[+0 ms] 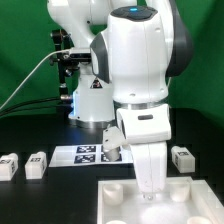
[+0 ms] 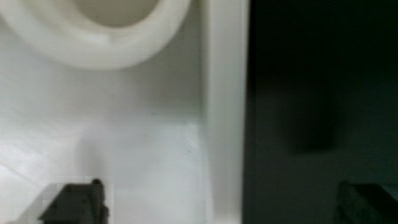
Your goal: Assemble one leg
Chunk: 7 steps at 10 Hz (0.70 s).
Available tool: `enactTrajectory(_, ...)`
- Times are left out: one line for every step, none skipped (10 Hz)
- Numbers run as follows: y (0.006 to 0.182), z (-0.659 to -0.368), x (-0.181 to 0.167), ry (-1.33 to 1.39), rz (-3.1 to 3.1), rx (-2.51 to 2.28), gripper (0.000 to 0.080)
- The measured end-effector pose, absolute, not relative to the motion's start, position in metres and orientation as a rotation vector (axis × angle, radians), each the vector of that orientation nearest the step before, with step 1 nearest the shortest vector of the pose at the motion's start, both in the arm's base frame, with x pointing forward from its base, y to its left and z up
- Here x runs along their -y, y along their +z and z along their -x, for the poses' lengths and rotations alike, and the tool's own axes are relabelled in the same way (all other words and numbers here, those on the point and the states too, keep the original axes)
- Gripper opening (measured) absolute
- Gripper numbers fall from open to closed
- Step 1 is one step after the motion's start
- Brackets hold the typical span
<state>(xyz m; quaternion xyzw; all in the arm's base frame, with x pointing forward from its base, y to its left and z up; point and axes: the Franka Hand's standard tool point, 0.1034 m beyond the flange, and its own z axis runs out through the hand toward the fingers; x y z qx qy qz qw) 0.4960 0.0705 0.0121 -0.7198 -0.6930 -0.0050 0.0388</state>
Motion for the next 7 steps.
enactTrajectory(0.0121,-0.4960,-0.0704,-0.015,2.208,2.125,0.0644)
enactTrajectory(0.0121,-0.4960,-0.0703,-0.015,2.208,2.125,0.0649)
enactTrajectory(0.0120,-0.4960,-0.0702,-0.015,2.208,2.124,0.0649)
enactTrajectory(0.0120,-0.4960,-0.0702,-0.015,2.208,2.124,0.0649)
enactTrajectory(0.0120,-0.4960,-0.0701,-0.015,2.208,2.124,0.0649)
enactTrajectory(0.0120,-0.4960,-0.0700,-0.015,2.208,2.124,0.0649)
enactTrajectory(0.0120,-0.4960,-0.0700,-0.015,2.211,2.121,0.0649)
